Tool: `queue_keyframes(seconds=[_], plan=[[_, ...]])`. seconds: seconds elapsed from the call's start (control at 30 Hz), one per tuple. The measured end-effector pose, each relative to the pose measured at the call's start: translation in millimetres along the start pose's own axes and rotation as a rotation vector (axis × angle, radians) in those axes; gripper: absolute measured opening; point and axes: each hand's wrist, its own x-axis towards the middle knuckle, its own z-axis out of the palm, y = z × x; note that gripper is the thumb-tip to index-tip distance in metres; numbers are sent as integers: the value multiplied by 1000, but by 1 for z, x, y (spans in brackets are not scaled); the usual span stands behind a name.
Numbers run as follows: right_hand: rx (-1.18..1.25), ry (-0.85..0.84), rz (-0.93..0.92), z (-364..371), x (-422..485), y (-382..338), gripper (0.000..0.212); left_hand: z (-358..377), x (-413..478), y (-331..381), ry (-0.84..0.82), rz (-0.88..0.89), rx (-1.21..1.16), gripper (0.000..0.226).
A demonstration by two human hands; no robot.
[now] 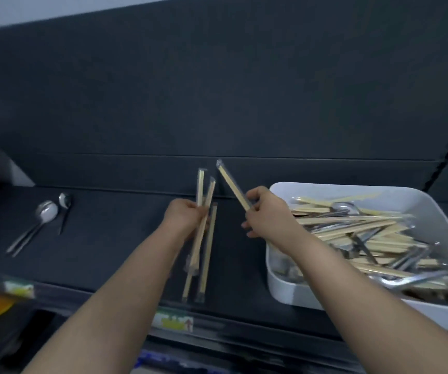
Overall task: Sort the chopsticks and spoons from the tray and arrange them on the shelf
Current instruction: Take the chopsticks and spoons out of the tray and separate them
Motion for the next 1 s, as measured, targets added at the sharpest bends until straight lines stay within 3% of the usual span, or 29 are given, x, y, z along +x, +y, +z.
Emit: queue_keyframes(seconds=[0.17,0.27,0.4,0.53,0.7,0.83,1.0], plan=[[-235,-71,117,65,11,2,32,-27,19,-46,-99,-42,273,29],[-395,-130,153,81,7,8,28,-31,22,-52,-146,37,451,15],[-548,-228,136,89,1,7,28,-35,27,-51,-81,186,666,10],[-681,-40,-8,72,-5,-2,31,-28,25,-32,-38,320,592,16],[-754,255,-167,15,-23,2,27,10,8,12,-118,474,389,15],[-694,355,-129,-39,-40,30,25,57,-12,46,-170,581,352,13],[-764,452,80,-108,-65,73,27,116,-37,67,-340,629,412,11]])
